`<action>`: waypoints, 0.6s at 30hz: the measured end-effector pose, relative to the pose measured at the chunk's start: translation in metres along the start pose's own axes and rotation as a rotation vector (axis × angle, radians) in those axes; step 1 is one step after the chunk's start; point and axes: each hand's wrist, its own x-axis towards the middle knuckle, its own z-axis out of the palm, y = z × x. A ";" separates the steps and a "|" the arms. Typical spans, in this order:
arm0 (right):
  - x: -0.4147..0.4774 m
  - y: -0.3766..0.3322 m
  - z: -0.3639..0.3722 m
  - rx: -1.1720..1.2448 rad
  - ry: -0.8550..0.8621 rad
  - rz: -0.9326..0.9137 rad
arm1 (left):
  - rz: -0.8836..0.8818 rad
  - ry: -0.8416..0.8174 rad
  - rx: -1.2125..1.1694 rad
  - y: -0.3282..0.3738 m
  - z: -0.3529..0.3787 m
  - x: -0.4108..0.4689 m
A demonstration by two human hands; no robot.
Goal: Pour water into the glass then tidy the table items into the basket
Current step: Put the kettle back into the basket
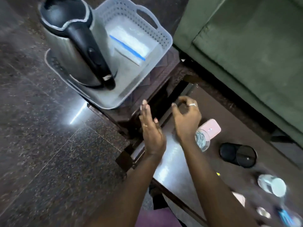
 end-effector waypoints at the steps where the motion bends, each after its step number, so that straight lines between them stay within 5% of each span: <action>1: 0.000 0.017 -0.013 -0.134 -0.030 0.051 | -0.006 -0.088 0.005 0.000 0.007 -0.010; 5: -0.011 0.077 -0.054 -0.612 -0.244 0.357 | -0.144 -0.407 0.034 -0.010 0.031 -0.035; 8: -0.026 0.099 -0.061 -0.598 -0.396 0.480 | -0.199 -0.633 0.100 -0.020 0.044 -0.047; 11: -0.030 0.107 -0.055 -0.555 -0.406 0.412 | -0.215 -0.803 0.178 -0.026 0.054 -0.056; 18: -0.032 0.115 -0.077 -0.394 -0.381 0.354 | -0.097 -0.721 0.170 -0.015 0.059 -0.072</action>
